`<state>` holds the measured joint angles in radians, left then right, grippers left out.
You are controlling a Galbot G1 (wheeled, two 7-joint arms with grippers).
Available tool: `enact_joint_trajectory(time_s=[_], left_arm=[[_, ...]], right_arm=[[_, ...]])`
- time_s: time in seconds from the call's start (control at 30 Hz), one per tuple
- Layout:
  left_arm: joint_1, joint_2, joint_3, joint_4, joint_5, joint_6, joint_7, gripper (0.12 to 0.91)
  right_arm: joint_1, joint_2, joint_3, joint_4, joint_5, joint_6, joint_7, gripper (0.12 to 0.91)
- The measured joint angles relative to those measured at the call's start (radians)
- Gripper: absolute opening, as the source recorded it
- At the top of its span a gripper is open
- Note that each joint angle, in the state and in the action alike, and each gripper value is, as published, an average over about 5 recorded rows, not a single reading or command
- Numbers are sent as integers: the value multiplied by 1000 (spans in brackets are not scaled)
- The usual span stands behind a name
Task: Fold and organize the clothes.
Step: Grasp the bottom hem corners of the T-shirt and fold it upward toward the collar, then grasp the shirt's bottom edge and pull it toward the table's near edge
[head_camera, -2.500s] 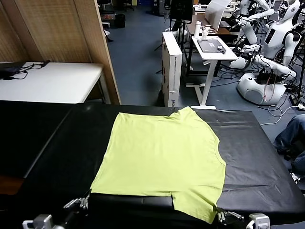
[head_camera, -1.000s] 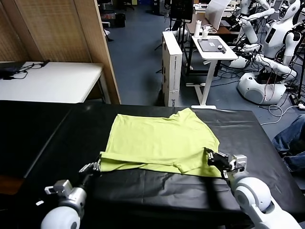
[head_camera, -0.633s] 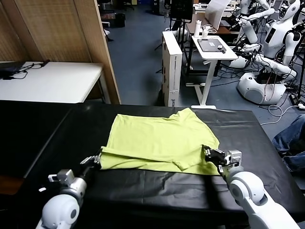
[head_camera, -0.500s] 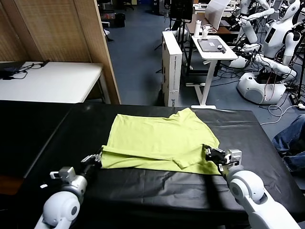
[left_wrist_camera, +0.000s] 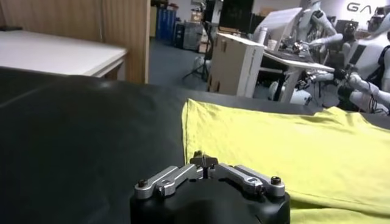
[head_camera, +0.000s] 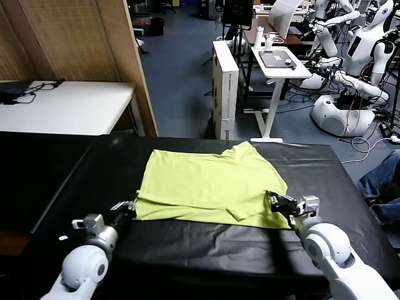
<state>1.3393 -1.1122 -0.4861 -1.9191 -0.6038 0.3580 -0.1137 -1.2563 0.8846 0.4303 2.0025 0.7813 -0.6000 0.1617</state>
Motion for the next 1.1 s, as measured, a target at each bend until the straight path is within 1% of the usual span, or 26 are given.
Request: enact_joint_trajectory(time_s=[0.03, 0.07, 0.1, 0.13, 0.17, 0.27, 0.33, 0.37, 0.47, 0.67, 0.73, 0.8, 0.83, 0.93, 1.03, 1.07, 1.1], left_arm=[[6, 0, -5, -4, 0, 2, -2, 319], [12, -1, -10, -9, 0, 3, -3, 375], [19, -1, -15, -16, 0, 5, -4, 432], [27, -1, -21, -23, 1, 6, -4, 508], [37, -2, -27, -32, 2, 7, -4, 565], [70, -7, -45, -60, 10, 10, -4, 752], [95, -13, -52, -79, 20, 11, -5, 845], [108, -16, -55, -87, 25, 11, -5, 874], [140, -25, -57, -103, 40, 9, -4, 903], [170, -42, -52, -113, 55, 9, -8, 907], [174, -45, -49, -113, 56, 10, -9, 898], [177, -48, -46, -112, 56, 10, -9, 873], [178, -50, -45, -112, 56, 10, -9, 850], [179, -51, -44, -108, 57, 10, -9, 792], [180, -53, -44, -102, 57, 10, -9, 773], [180, -53, -44, -100, 57, 9, -9, 767], [180, -53, -44, -98, 58, 9, -9, 756]], right_arm=[[-18, -6, 13, 14, -2, 1, -1, 744], [-37, -10, 26, 26, -3, 4, -3, 795], [-57, -14, 40, 38, -5, 8, -5, 831], [-78, -16, 56, 48, -7, 13, -8, 869], [-100, -18, 71, 57, -8, 17, -12, 889], [-165, -22, 116, 76, -10, 29, -21, 905], [-208, -24, 145, 88, -11, 33, -26, 906], [-230, -24, 159, 93, -12, 35, -29, 907], [-289, -23, 196, 105, -18, 39, -35, 907], [-350, -15, 224, 113, -28, 41, -38, 906], [-354, -13, 223, 111, -31, 41, -38, 904], [-354, -12, 219, 109, -35, 41, -38, 880], [-354, -11, 217, 107, -36, 40, -38, 855], [-354, -11, 212, 105, -38, 40, -38, 747], [-358, -12, 212, 103, -38, 40, -39, 585], [-359, -13, 212, 103, -39, 40, -39, 511], [-360, -13, 212, 103, -39, 40, -39, 454]])
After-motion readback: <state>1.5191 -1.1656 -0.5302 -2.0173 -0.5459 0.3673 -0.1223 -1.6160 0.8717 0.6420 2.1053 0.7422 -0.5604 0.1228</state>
